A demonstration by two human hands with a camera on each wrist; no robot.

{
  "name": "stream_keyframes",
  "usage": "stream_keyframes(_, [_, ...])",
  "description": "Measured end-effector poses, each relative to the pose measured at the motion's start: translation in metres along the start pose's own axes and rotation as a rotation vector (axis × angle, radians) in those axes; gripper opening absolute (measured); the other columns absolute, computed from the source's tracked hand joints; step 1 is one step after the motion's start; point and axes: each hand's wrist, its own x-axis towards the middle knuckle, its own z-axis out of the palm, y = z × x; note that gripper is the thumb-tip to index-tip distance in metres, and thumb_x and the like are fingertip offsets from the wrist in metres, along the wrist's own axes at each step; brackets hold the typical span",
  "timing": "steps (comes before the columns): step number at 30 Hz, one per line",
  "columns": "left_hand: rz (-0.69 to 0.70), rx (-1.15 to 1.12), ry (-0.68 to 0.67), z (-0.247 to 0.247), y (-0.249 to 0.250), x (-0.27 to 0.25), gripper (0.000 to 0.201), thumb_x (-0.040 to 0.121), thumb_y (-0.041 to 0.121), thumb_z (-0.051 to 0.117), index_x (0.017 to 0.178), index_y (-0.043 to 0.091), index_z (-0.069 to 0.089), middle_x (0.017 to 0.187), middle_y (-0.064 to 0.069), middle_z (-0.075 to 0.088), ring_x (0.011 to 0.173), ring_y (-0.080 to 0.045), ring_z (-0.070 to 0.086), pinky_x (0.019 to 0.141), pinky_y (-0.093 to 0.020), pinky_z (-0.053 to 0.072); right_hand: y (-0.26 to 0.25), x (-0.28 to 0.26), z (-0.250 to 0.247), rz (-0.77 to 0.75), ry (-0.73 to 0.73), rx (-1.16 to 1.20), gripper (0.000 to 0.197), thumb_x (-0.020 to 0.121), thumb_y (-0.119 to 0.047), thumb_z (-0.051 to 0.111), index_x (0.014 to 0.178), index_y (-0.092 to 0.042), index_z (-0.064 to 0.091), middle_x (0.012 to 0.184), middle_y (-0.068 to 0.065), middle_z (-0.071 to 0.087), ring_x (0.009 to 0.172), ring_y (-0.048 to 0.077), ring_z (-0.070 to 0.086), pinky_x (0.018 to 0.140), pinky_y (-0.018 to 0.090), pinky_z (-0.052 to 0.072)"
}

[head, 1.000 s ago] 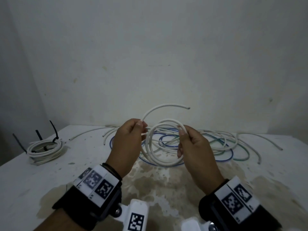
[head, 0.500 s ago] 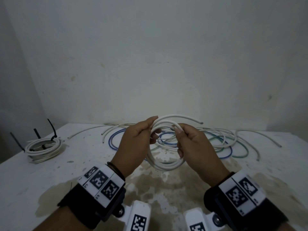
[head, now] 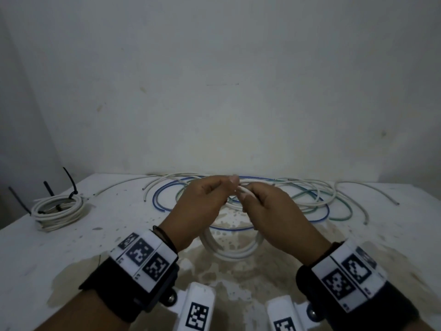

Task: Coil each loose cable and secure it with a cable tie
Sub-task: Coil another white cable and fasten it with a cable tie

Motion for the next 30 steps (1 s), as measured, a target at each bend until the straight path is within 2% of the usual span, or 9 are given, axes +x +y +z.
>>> stream_keyframes(5, [0.09, -0.007, 0.107, 0.001, -0.005, 0.0, 0.017, 0.09, 0.019, 0.061, 0.086, 0.008, 0.072, 0.044, 0.019, 0.052, 0.042, 0.005, 0.047, 0.045, -0.007, 0.033, -0.002, -0.002, -0.009, 0.0, 0.015, -0.228, 0.034, 0.093, -0.036, 0.054, 0.062, -0.021, 0.055, 0.056, -0.001, 0.055, 0.054, 0.011, 0.05, 0.054, 0.021, 0.035])
stream_keyframes(9, [0.098, -0.024, 0.093, -0.002, -0.003, 0.001, 0.015, 0.089, 0.021, 0.062, 0.081, 0.013, 0.072, 0.043, 0.017, 0.05, 0.041, 0.002, 0.044, 0.047, -0.013, 0.032, -0.013, 0.001, -0.027, -0.103, 0.396, -0.315, 0.021, 0.093, -0.031, 0.051, 0.08, -0.016, 0.058, 0.068, -0.008, 0.054, 0.06, 0.008, 0.048, 0.054, 0.019, 0.03])
stream_keyframes(12, [0.103, -0.032, 0.075, 0.004, -0.003, -0.002, 0.019, 0.088, 0.03, 0.062, 0.081, 0.016, 0.073, 0.047, 0.012, 0.049, 0.043, -0.006, 0.039, 0.047, -0.022, 0.032, -0.019, 0.008, -0.029, -0.138, 0.131, -0.211, 0.038, 0.096, -0.032, 0.042, 0.126, -0.015, 0.057, 0.115, -0.009, 0.057, 0.107, 0.006, 0.05, 0.09, 0.011, 0.029])
stream_keyframes(14, [0.063, -0.134, 0.077, 0.009, -0.004, -0.003, 0.023, 0.091, 0.032, 0.057, 0.083, 0.014, 0.071, 0.052, 0.005, 0.043, 0.045, -0.01, 0.033, 0.046, -0.023, 0.028, -0.015, 0.007, -0.021, -0.083, -0.129, -0.214, 0.041, 0.101, -0.033, 0.036, 0.138, -0.019, 0.046, 0.133, -0.005, 0.053, 0.123, 0.01, 0.046, 0.101, 0.018, 0.03])
stream_keyframes(16, [-0.008, -0.287, 0.08, 0.011, -0.006, -0.004, 0.024, 0.096, 0.028, 0.05, 0.092, 0.01, 0.065, 0.057, -0.001, 0.037, 0.047, -0.011, 0.027, 0.045, -0.024, 0.023, -0.006, 0.002, -0.015, -0.136, -0.16, -0.238, 0.038, 0.102, -0.033, 0.033, 0.134, -0.02, 0.049, 0.121, -0.006, 0.059, 0.108, 0.003, 0.052, 0.091, 0.021, 0.038])
stream_keyframes(18, [-0.063, -0.395, 0.066, 0.011, -0.011, -0.005, 0.021, 0.1, 0.023, 0.044, 0.097, 0.008, 0.058, 0.058, -0.002, 0.039, 0.047, -0.012, 0.026, 0.045, -0.023, 0.023, 0.0, -0.002, -0.014, -0.182, -0.111, -0.226, 0.028, 0.102, -0.03, 0.035, 0.112, -0.02, 0.059, 0.088, -0.014, 0.059, 0.077, -0.004, 0.051, 0.07, 0.012, 0.036])
stream_keyframes(23, [-0.245, -0.513, -0.108, 0.014, -0.02, -0.011, 0.035, 0.099, 0.034, 0.041, 0.083, 0.008, 0.057, 0.059, -0.006, 0.046, 0.047, -0.018, 0.041, 0.054, -0.031, 0.042, 0.014, -0.007, -0.022, -0.073, -0.021, -0.078, 0.027, 0.099, -0.026, 0.043, 0.079, -0.02, 0.06, 0.062, -0.009, 0.056, 0.055, 0.01, 0.055, 0.057, 0.022, 0.04])
stream_keyframes(26, [-0.427, -0.678, -0.278, 0.015, -0.021, -0.014, 0.046, 0.094, 0.046, 0.043, 0.076, 0.007, 0.06, 0.053, -0.003, 0.043, 0.049, -0.018, 0.047, 0.064, -0.036, 0.048, 0.023, -0.012, -0.026, 0.017, 0.023, 0.017, 0.024, 0.098, -0.026, 0.046, 0.088, -0.021, 0.066, 0.065, -0.011, 0.058, 0.053, 0.008, 0.054, 0.06, 0.022, 0.045])
stream_keyframes(30, [-0.467, -0.889, -0.198, 0.028, -0.022, -0.014, 0.035, 0.094, 0.035, 0.047, 0.07, 0.01, 0.054, 0.05, 0.005, 0.025, 0.039, -0.009, 0.025, 0.041, -0.022, 0.031, 0.028, -0.022, -0.024, 0.307, 0.016, 0.55, 0.021, 0.097, -0.023, 0.05, 0.105, -0.019, 0.069, 0.072, 0.0, 0.061, 0.056, 0.015, 0.054, 0.063, 0.04, 0.052])
